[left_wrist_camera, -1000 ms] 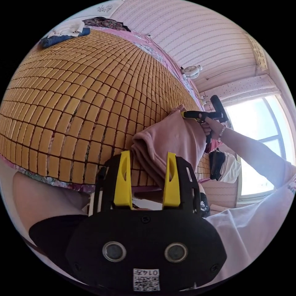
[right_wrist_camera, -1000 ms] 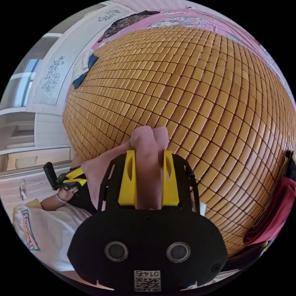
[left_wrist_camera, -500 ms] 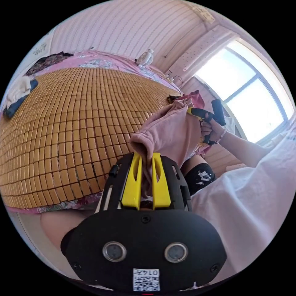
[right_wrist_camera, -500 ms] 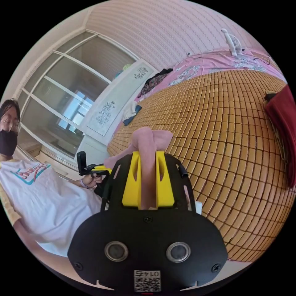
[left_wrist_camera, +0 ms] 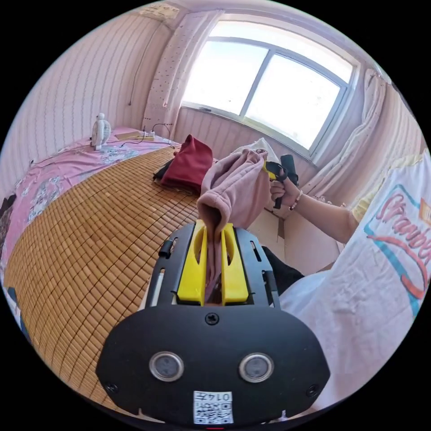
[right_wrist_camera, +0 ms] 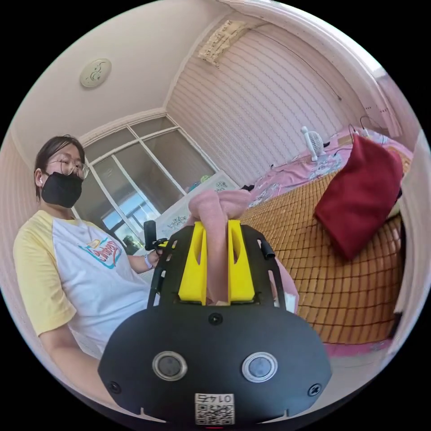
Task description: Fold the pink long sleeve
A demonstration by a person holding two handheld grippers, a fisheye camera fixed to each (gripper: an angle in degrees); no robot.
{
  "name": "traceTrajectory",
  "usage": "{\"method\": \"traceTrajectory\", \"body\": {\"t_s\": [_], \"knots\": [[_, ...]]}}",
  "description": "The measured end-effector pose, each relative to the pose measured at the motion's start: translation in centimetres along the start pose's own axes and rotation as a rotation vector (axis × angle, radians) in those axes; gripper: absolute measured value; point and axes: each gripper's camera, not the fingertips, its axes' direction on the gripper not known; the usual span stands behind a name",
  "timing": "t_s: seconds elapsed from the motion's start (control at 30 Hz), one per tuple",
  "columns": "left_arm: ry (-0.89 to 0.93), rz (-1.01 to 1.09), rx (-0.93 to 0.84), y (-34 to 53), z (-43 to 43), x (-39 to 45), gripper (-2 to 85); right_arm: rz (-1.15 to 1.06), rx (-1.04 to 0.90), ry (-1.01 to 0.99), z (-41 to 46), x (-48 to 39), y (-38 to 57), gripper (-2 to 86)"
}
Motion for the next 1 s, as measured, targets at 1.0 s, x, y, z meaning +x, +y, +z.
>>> {"method": "traceTrajectory", "body": {"t_s": [1.0], "knots": [[-0.281, -0.507, -0.003, 11.7, -0.8, -3.2, 6.4, 0.255, -0.154, 0.908, 3.2, -13.6, 16.3, 11.4]]}}
